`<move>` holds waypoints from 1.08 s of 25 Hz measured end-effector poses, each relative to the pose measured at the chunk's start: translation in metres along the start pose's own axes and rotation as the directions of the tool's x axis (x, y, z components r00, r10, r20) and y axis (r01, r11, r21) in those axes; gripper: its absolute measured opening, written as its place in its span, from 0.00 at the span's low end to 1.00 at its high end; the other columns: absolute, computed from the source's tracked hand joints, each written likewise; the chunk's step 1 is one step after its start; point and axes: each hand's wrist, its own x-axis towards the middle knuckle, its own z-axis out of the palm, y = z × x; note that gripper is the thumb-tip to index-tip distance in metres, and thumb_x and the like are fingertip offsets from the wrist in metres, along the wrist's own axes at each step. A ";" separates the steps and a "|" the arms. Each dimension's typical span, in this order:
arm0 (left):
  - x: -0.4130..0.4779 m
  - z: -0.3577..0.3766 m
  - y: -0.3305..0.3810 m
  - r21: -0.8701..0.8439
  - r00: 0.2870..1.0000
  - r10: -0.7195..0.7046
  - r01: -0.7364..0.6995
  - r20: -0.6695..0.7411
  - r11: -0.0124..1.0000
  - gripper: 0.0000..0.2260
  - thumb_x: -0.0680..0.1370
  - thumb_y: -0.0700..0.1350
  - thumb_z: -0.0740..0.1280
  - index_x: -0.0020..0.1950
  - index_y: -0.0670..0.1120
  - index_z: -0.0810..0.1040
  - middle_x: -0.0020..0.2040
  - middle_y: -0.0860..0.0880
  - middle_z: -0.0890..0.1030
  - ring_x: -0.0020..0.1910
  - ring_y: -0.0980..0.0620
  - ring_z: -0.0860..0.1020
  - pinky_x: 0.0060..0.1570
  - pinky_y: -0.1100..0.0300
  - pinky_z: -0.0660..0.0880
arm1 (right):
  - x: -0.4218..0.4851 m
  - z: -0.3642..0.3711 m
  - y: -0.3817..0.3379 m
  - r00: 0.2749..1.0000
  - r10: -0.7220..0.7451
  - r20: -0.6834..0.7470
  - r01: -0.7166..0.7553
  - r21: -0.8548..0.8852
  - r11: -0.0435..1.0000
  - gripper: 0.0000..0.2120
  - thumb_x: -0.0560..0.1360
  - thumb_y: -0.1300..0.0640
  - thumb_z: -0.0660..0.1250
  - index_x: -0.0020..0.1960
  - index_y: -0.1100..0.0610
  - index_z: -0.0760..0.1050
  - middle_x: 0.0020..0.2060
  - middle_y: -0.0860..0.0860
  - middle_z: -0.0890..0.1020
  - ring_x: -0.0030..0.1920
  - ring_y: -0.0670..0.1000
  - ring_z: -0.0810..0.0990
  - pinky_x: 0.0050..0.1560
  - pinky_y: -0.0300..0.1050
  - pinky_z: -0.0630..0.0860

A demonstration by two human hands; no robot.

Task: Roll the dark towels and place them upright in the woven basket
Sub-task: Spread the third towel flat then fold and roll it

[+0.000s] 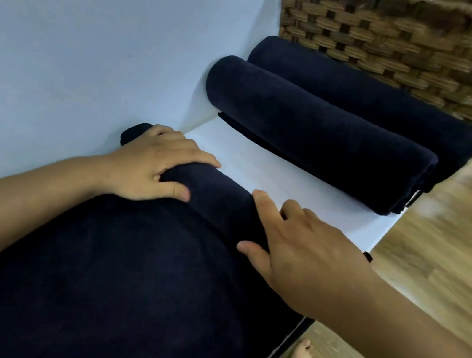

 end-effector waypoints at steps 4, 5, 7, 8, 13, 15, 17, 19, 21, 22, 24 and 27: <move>0.045 -0.002 -0.004 0.089 1.000 -0.003 0.001 0.024 0.996 0.22 0.72 0.66 0.58 0.64 0.61 0.67 0.51 0.60 0.75 0.54 0.56 0.71 0.65 0.59 0.56 | 0.016 -0.005 0.017 0.996 0.079 -0.037 -0.083 -0.128 0.988 0.28 0.81 0.38 0.49 0.73 0.51 0.48 0.55 0.56 0.70 0.51 0.56 0.73 0.45 0.47 0.72; 0.052 0.002 -0.006 0.102 1.000 0.001 0.002 -0.025 0.995 0.22 0.73 0.65 0.58 0.64 0.60 0.68 0.53 0.58 0.75 0.54 0.54 0.71 0.64 0.58 0.56 | 0.018 -0.005 0.019 0.993 0.094 -0.065 -0.105 -0.210 0.972 0.27 0.81 0.39 0.49 0.74 0.52 0.48 0.55 0.56 0.70 0.48 0.56 0.71 0.43 0.47 0.72; 0.056 0.013 -0.010 0.134 0.992 0.026 -0.009 -0.122 0.991 0.22 0.75 0.65 0.58 0.65 0.58 0.68 0.57 0.54 0.76 0.57 0.51 0.72 0.65 0.56 0.58 | 0.018 0.000 0.021 0.986 0.096 -0.135 -0.136 -0.335 0.932 0.27 0.80 0.43 0.51 0.74 0.55 0.55 0.50 0.58 0.70 0.42 0.54 0.65 0.37 0.48 0.70; 0.052 0.015 -0.010 0.135 0.989 0.043 -0.023 -0.143 0.991 0.23 0.76 0.66 0.58 0.66 0.56 0.68 0.60 0.54 0.76 0.59 0.50 0.72 0.66 0.54 0.58 | 0.017 0.003 0.019 0.982 0.091 -0.163 -0.146 -0.370 0.918 0.27 0.79 0.44 0.53 0.73 0.58 0.60 0.47 0.59 0.71 0.40 0.55 0.63 0.34 0.49 0.68; 0.006 0.018 -0.010 0.010 0.984 0.041 -0.040 -0.175 0.999 0.23 0.82 0.58 0.50 0.77 0.52 0.59 0.76 0.52 0.63 0.77 0.52 0.56 0.76 0.48 0.46 | 0.002 0.007 0.004 0.953 0.040 -0.300 -0.162 -0.394 0.904 0.31 0.80 0.40 0.50 0.72 0.61 0.66 0.46 0.62 0.73 0.42 0.60 0.68 0.38 0.53 0.67; -0.007 0.019 -0.007 -0.100 0.982 -0.016 -0.003 -0.190 0.995 0.20 0.83 0.53 0.49 0.76 0.54 0.59 0.76 0.55 0.61 0.79 0.52 0.52 0.77 0.45 0.43 | -0.009 0.010 -0.018 0.945 0.064 -0.320 -0.177 -0.337 0.925 0.33 0.79 0.39 0.50 0.73 0.62 0.67 0.49 0.63 0.73 0.46 0.62 0.69 0.42 0.55 0.66; -0.020 0.021 -0.002 -0.163 0.977 -0.056 0.022 -0.207 0.986 0.19 0.83 0.50 0.51 0.75 0.53 0.61 0.76 0.54 0.61 0.79 0.51 0.50 0.77 0.44 0.42 | -0.024 0.017 -0.045 0.951 0.042 -0.307 -0.139 -0.301 0.944 0.29 0.79 0.45 0.52 0.71 0.63 0.69 0.49 0.62 0.73 0.48 0.63 0.70 0.46 0.58 0.67; -0.033 0.020 0.001 -0.160 0.972 -0.071 0.035 -0.223 0.986 0.19 0.82 0.48 0.53 0.74 0.51 0.62 0.75 0.51 0.63 0.79 0.50 0.52 0.77 0.43 0.44 | -0.036 0.020 -0.057 0.944 -0.017 -0.328 -0.077 -0.271 0.960 0.22 0.79 0.56 0.52 0.67 0.64 0.74 0.47 0.60 0.76 0.46 0.63 0.73 0.46 0.59 0.72; -0.039 0.013 0.000 -0.073 0.973 -0.062 0.047 -0.224 0.996 0.20 0.81 0.50 0.56 0.73 0.51 0.62 0.73 0.48 0.68 0.77 0.49 0.58 0.77 0.43 0.49 | -0.032 0.000 -0.055 0.946 -0.031 -0.322 -0.024 -0.165 0.986 0.16 0.76 0.60 0.57 0.61 0.60 0.77 0.44 0.54 0.76 0.43 0.58 0.74 0.41 0.54 0.74; -0.037 0.008 -0.001 0.002 0.975 -0.057 0.059 -0.214 0.998 0.22 0.80 0.52 0.57 0.73 0.52 0.62 0.70 0.47 0.70 0.74 0.48 0.63 0.76 0.44 0.53 | -0.024 -0.013 -0.048 0.971 0.035 -0.236 -0.052 -0.066 0.996 0.14 0.76 0.55 0.63 0.61 0.56 0.74 0.46 0.52 0.75 0.46 0.56 0.74 0.43 0.50 0.74; -0.023 -0.004 -0.002 0.115 0.986 -0.029 0.048 -0.162 0.992 0.24 0.78 0.54 0.58 0.75 0.52 0.63 0.64 0.47 0.73 0.64 0.45 0.69 0.71 0.48 0.61 | -0.007 -0.030 -0.027 0.976 0.217 0.007 -0.216 0.135 0.967 0.24 0.76 0.41 0.64 0.66 0.51 0.64 0.54 0.50 0.70 0.54 0.52 0.71 0.52 0.46 0.72; 0.011 -0.017 0.000 0.040 0.999 -0.012 0.013 -0.034 0.999 0.21 0.78 0.48 0.61 0.72 0.54 0.68 0.62 0.51 0.74 0.61 0.49 0.70 0.70 0.50 0.59 | 0.011 -0.021 -0.004 0.946 0.254 0.200 -0.274 0.079 0.958 0.24 0.77 0.36 0.57 0.64 0.51 0.61 0.53 0.51 0.71 0.52 0.54 0.73 0.52 0.47 0.72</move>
